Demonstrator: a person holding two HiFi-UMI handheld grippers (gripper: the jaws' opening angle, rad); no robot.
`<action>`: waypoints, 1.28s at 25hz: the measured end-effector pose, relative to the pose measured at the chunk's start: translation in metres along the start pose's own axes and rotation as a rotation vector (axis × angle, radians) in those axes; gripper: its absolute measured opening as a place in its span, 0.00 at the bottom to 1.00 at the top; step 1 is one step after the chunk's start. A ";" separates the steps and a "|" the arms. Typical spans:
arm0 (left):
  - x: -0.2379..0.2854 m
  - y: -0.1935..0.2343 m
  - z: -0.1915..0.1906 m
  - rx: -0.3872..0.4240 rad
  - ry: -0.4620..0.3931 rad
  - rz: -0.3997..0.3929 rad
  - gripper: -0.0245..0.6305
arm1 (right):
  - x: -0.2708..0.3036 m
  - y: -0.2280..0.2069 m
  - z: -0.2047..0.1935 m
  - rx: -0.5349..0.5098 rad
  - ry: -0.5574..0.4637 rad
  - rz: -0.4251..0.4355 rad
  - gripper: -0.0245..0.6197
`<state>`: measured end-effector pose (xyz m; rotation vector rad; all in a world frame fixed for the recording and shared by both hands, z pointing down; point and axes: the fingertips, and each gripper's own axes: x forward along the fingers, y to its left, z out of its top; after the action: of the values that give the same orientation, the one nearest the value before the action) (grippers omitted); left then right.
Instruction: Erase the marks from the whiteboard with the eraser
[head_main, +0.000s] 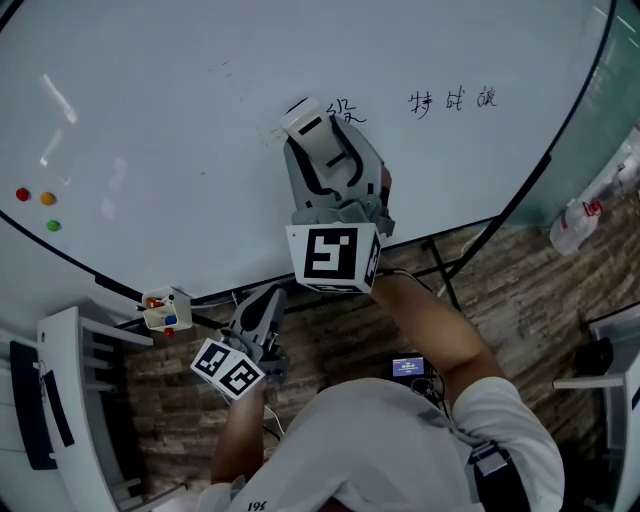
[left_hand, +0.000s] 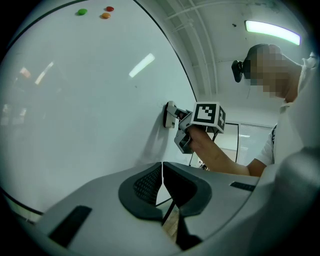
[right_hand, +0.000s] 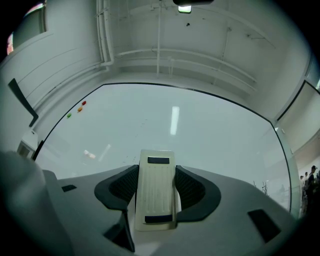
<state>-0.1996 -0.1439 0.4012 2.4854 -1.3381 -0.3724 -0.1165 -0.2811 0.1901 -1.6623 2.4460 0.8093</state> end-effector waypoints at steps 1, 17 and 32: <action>0.002 -0.001 -0.001 0.001 0.002 -0.002 0.05 | 0.000 -0.003 -0.001 -0.001 -0.001 -0.004 0.43; 0.025 -0.010 -0.007 -0.004 0.009 -0.009 0.05 | -0.006 -0.043 -0.015 -0.022 0.003 -0.040 0.43; 0.054 -0.029 -0.013 0.006 0.021 -0.028 0.05 | -0.011 -0.084 -0.029 -0.016 -0.019 -0.049 0.43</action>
<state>-0.1434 -0.1725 0.3980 2.5084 -1.3001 -0.3484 -0.0313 -0.3085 0.1868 -1.7047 2.3823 0.8360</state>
